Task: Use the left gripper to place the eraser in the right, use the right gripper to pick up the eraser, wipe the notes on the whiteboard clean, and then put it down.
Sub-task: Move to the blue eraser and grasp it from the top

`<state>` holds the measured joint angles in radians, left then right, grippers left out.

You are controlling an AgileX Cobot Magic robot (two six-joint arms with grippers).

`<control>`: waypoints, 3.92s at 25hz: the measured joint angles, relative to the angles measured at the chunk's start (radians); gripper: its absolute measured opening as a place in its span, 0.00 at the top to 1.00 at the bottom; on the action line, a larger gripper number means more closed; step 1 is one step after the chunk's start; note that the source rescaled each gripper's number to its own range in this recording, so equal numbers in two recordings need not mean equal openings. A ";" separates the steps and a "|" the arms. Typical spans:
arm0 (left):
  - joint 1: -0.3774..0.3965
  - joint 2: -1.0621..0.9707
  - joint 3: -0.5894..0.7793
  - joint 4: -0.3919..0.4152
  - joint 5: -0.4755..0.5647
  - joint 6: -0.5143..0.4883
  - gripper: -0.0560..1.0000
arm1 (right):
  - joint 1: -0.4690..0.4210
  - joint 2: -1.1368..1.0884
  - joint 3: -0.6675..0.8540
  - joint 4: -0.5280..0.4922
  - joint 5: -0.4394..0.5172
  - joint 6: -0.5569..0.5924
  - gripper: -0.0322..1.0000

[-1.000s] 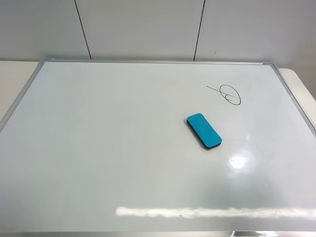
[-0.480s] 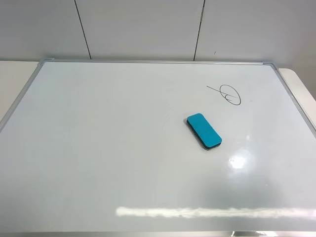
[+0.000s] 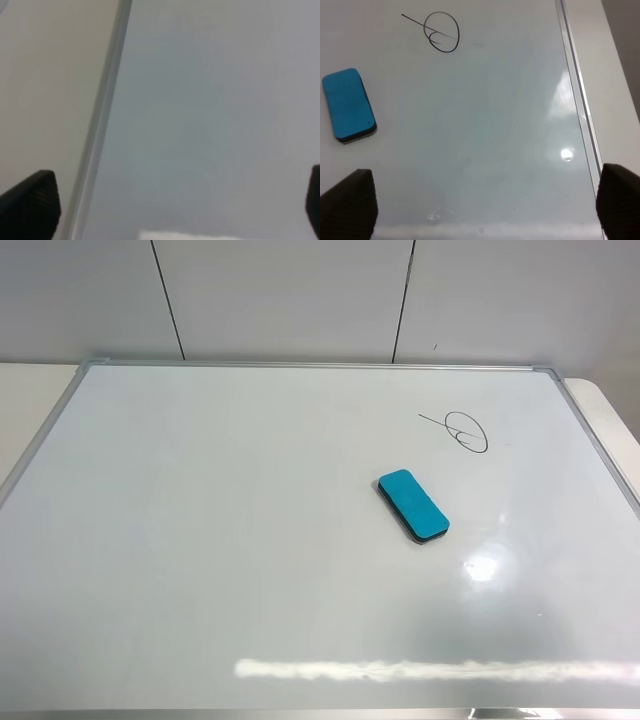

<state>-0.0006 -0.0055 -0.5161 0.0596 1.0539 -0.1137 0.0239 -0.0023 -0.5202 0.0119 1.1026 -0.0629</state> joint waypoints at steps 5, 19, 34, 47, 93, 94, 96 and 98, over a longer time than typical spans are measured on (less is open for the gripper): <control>0.000 0.000 0.000 0.000 0.000 0.000 0.00 | 0.000 0.000 0.000 0.000 0.000 0.000 0.26; 0.000 0.000 0.000 0.000 0.000 -0.001 0.00 | 0.000 0.000 0.000 0.000 0.000 0.000 0.26; 0.000 0.000 0.000 0.001 0.000 -0.001 0.00 | 0.000 0.016 -0.002 0.008 -0.001 0.074 0.26; 0.000 0.000 0.000 0.001 0.000 -0.001 0.00 | 0.000 0.707 -0.302 0.149 0.004 -0.081 0.26; 0.000 0.000 0.000 0.000 0.000 -0.001 0.00 | 0.572 1.839 -0.572 -0.233 -0.498 0.467 0.19; 0.000 0.000 0.000 0.000 0.000 -0.001 0.00 | 0.572 1.847 -0.573 -0.232 -0.498 0.457 0.19; 0.000 0.000 0.000 0.000 0.000 -0.001 0.00 | 0.572 1.862 -0.573 -0.232 -0.497 0.441 0.19; 0.000 0.000 0.000 0.000 0.000 -0.001 0.00 | 0.572 1.879 -0.573 -0.232 -0.493 0.432 0.19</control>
<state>-0.0006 -0.0055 -0.5161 0.0596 1.0539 -0.1145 0.5964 1.8769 -1.0930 -0.2202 0.6097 0.3689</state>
